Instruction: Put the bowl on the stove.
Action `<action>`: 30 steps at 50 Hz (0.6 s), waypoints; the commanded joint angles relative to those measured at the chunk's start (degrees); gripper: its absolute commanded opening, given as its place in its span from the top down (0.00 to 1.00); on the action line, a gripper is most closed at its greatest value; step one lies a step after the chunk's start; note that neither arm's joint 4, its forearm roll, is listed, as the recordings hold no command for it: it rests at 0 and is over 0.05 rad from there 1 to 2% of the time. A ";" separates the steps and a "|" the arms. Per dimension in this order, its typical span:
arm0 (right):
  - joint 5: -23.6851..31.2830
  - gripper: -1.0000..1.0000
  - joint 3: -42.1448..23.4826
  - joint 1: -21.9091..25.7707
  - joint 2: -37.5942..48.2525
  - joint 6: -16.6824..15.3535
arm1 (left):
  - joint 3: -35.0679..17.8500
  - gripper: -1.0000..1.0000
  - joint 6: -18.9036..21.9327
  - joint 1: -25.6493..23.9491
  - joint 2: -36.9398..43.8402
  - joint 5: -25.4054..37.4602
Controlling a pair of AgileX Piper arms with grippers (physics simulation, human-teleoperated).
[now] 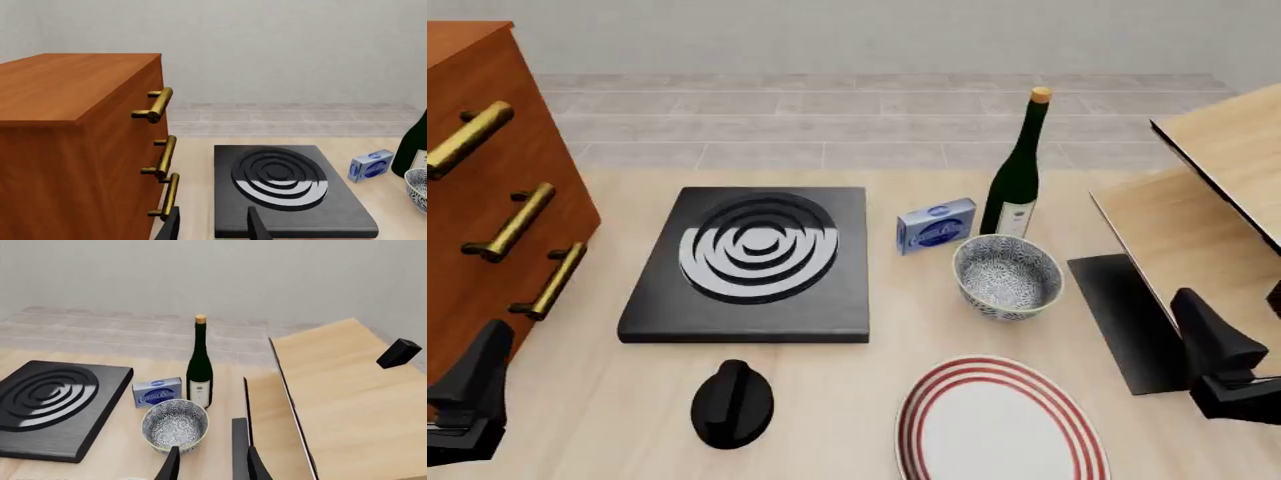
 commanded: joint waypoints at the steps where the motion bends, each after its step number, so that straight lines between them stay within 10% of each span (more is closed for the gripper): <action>1: -2.94 0.00 -4.19 1.87 10.97 0.43 | 0.00 0.00 0.00 0.00 0.00 0.00; 30: -17.70 0.00 -9.15 5.67 42.93 1.92 | 0.00 0.00 0.00 0.00 0.00 0.00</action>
